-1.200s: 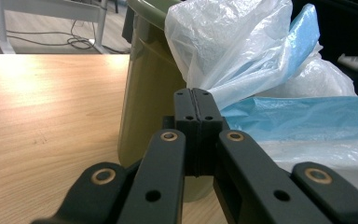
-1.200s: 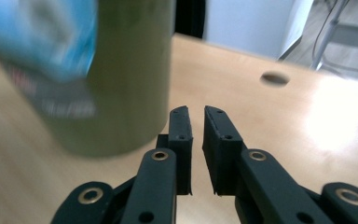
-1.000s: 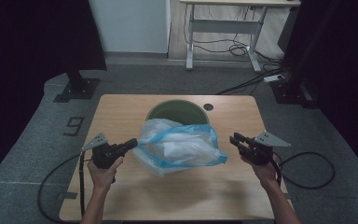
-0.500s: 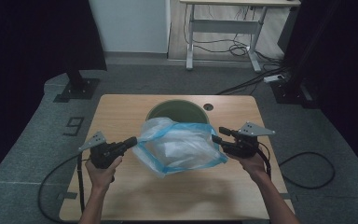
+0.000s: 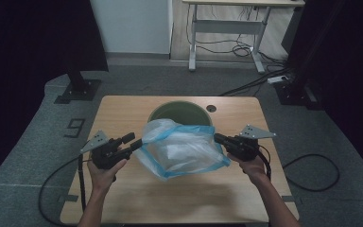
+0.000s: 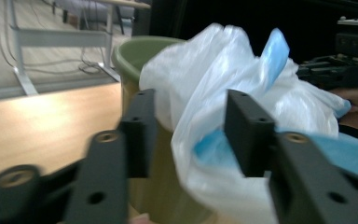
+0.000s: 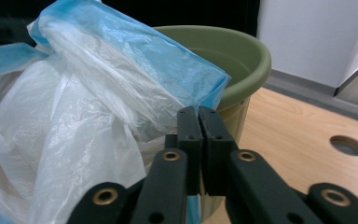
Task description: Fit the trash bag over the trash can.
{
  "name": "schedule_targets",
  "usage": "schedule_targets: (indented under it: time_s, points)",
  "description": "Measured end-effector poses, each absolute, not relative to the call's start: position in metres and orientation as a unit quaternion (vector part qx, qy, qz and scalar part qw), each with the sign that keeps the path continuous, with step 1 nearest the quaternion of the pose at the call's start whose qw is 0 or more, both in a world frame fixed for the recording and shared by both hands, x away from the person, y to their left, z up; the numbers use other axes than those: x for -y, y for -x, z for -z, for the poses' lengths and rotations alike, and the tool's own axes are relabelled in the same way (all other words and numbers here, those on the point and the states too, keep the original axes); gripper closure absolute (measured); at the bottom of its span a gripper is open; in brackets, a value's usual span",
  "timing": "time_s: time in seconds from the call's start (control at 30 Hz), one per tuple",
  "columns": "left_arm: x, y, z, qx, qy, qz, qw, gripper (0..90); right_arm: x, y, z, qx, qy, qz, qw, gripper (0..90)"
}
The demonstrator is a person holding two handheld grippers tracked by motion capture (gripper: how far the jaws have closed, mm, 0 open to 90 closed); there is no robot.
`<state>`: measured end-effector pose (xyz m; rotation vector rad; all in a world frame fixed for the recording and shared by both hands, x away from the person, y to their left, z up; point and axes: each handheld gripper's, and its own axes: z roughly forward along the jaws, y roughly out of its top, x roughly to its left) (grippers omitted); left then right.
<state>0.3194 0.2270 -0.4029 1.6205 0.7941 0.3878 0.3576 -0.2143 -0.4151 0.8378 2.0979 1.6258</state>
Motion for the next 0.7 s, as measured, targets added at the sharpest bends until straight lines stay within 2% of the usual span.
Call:
schedule_targets:
  time_s: [0.1,0.23,0.47,0.57,0.7]
  points:
    - [-0.22,-0.318,0.39,-0.331,-0.707,-0.18,0.598,36.5,0.213,-0.356,0.411,-0.742,-0.293,-0.572,0.191,88.2]
    - [-0.205,-0.322,0.378,-0.316,-0.726,-0.175,0.585,31.0,0.21,-0.356,0.404,-0.74,-0.29,-0.573,0.201,88.4]
    - [-0.173,-0.331,0.376,-0.291,-0.77,-0.163,0.544,29.2,0.206,-0.358,0.394,-0.742,-0.292,-0.568,0.202,88.5]
    - [-0.164,-0.335,0.378,-0.296,-0.781,-0.17,0.523,41.3,0.205,-0.359,0.392,-0.74,-0.293,-0.57,0.204,88.5]
    - [-0.162,-0.34,0.376,-0.304,-0.78,-0.149,0.526,69.7,0.207,-0.358,0.39,-0.738,-0.292,-0.571,0.211,88.5]
